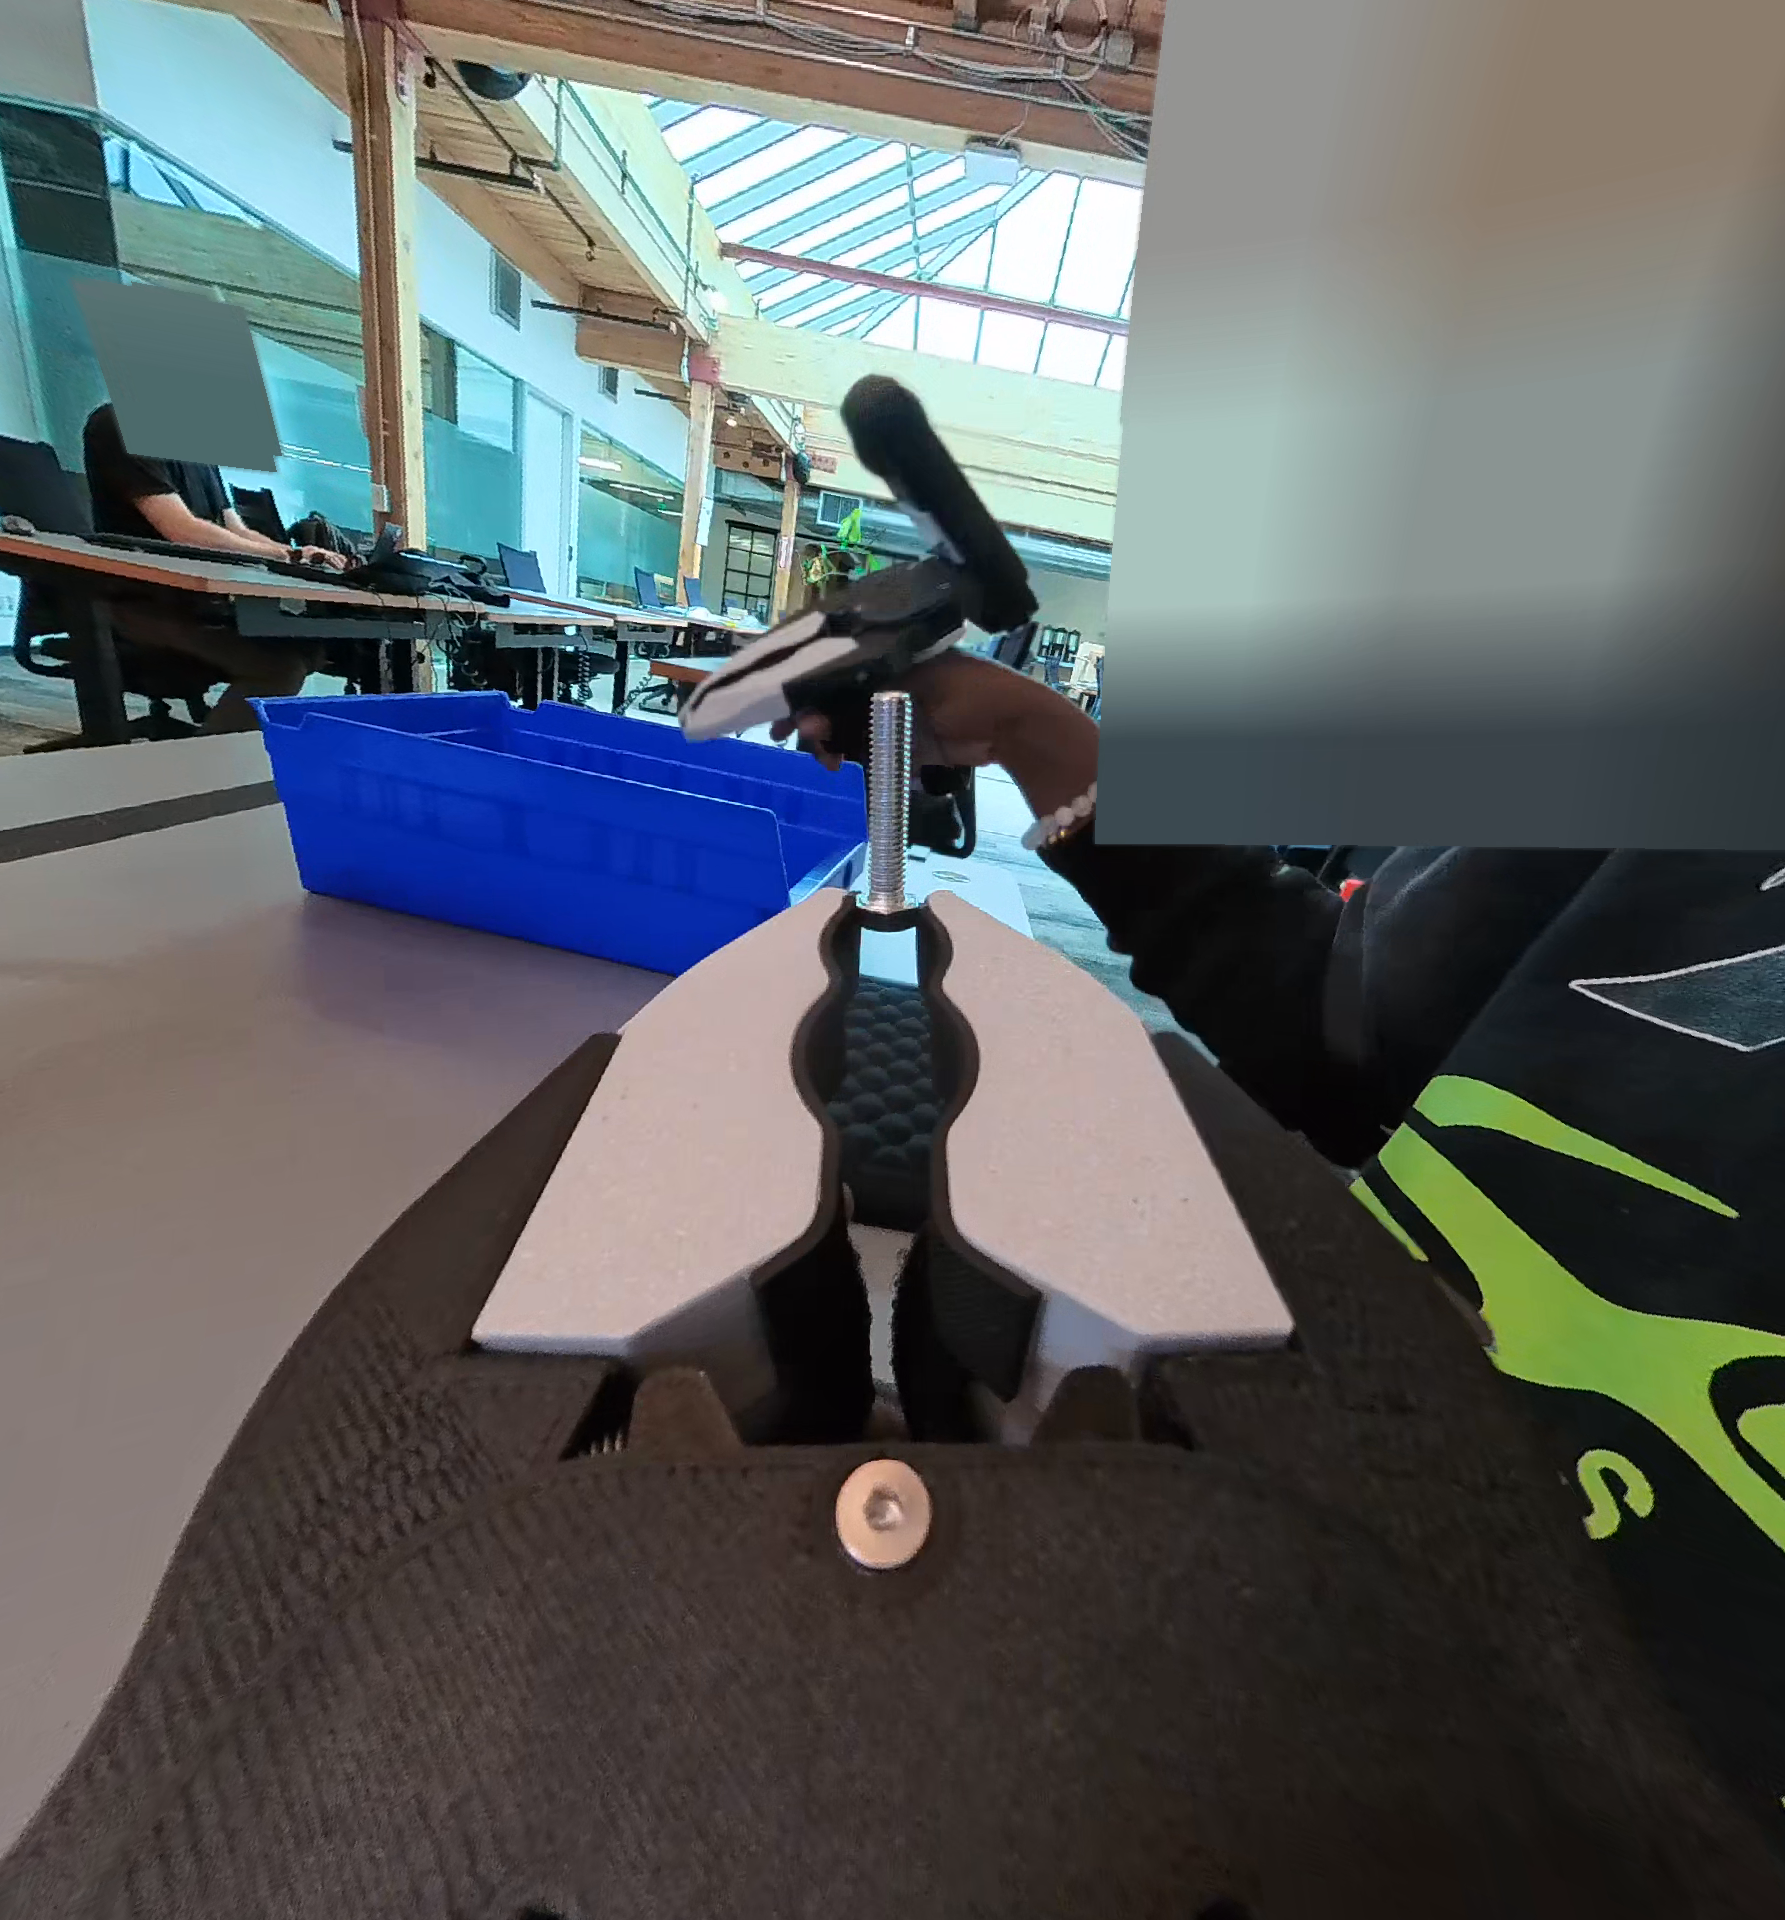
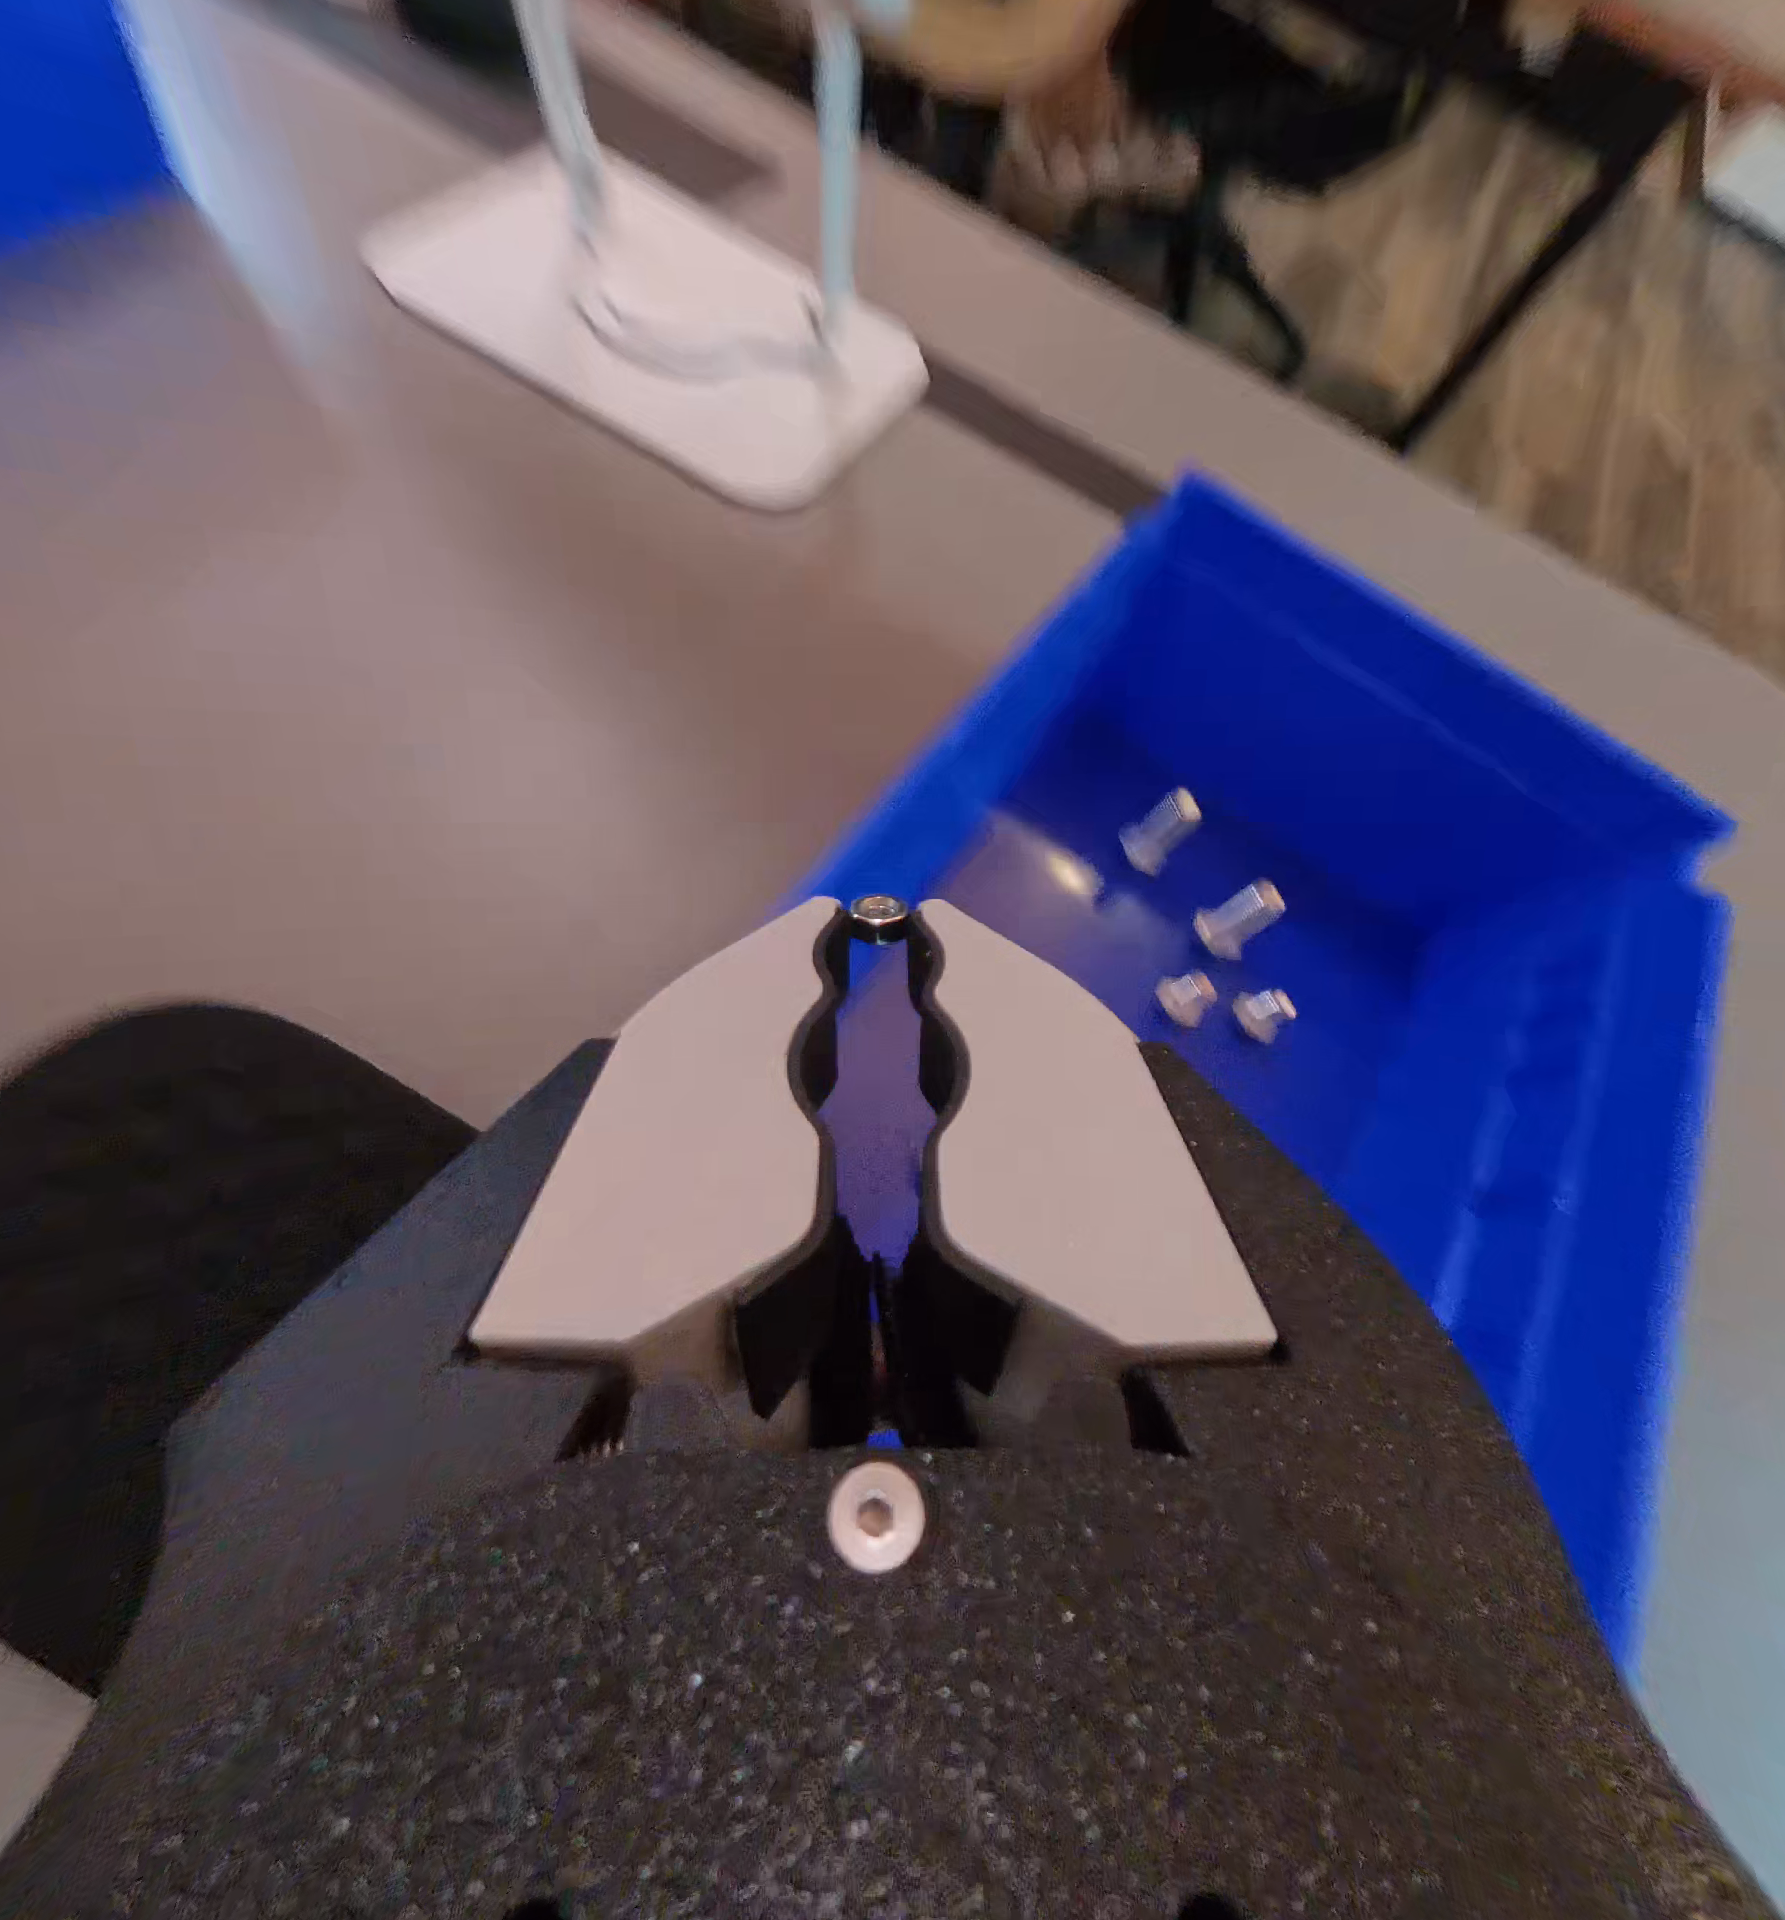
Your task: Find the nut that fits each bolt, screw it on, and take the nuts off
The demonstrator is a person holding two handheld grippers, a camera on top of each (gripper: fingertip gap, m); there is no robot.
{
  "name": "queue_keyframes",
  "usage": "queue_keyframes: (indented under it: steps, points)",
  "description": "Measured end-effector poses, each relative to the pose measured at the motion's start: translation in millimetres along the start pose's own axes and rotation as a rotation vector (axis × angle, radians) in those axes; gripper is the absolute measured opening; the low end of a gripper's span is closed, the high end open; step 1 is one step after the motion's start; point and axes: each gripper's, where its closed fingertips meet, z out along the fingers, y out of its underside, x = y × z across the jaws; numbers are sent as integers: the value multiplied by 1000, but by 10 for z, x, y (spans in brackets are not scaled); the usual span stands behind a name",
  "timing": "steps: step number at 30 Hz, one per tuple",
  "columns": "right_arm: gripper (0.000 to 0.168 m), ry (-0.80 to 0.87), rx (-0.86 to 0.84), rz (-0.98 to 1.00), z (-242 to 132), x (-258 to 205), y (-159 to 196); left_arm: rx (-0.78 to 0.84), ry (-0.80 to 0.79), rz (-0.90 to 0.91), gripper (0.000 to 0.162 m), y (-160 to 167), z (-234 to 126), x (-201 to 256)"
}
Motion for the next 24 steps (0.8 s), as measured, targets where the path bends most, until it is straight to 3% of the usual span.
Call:
queue_keyframes:
  steps: [5,9,15,24]
  points:
    - [11,-3,-429,-52,239,330,698,-16,-3,4,10,27,9,-6]
    - [11,-23,-637,-41,366,481,1001,-17,-8,2,10,30,8,-20]
    - [11,-40,-754,43,534,612,1166,-20,-6,-1,10,35,6,-23]
    - [13,-74,-753,110,598,596,1205,-19,-8,-3,10,33,0,-30]
